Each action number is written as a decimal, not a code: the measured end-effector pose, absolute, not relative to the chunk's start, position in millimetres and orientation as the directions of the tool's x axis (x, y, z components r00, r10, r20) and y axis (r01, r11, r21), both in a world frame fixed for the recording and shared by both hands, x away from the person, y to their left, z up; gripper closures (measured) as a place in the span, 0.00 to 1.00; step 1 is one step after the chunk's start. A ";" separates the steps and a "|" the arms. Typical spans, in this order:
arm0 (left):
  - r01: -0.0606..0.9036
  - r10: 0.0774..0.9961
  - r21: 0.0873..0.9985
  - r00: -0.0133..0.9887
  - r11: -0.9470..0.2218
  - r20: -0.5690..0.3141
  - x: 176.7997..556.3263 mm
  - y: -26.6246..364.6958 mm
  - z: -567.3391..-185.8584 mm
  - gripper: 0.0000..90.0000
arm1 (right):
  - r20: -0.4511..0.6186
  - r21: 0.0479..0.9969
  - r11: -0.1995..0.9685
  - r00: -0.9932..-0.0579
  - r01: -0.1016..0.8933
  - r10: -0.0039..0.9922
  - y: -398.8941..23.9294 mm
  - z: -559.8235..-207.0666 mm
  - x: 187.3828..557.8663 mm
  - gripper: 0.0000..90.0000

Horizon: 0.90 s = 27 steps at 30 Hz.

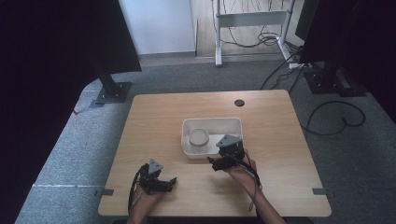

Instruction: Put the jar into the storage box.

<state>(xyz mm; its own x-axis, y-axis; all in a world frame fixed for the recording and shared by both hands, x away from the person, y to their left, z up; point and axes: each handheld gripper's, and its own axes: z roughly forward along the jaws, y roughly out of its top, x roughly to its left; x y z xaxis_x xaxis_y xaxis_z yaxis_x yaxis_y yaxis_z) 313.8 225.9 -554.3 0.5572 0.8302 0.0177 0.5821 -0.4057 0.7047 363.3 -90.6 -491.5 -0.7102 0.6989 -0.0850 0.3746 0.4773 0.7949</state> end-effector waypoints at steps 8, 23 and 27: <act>0.582 0.831 0.706 0.556 -0.403 0.016 313.7 225.8 -554.4 0.01 | -0.089 0.794 0.479 -0.707 0.374 0.701 -99.7 -491.8 358.6 0.04; 0.582 0.831 0.706 0.555 -0.403 0.016 313.6 225.8 -554.4 0.01 | -0.092 0.792 0.478 -0.698 0.381 0.710 -119.4 -494.7 347.9 0.05; 0.582 0.831 0.706 0.556 -0.403 0.016 313.6 225.8 -554.4 0.01 | -0.096 0.791 0.478 -0.695 0.382 0.713 -125.1 -495.2 344.7 0.05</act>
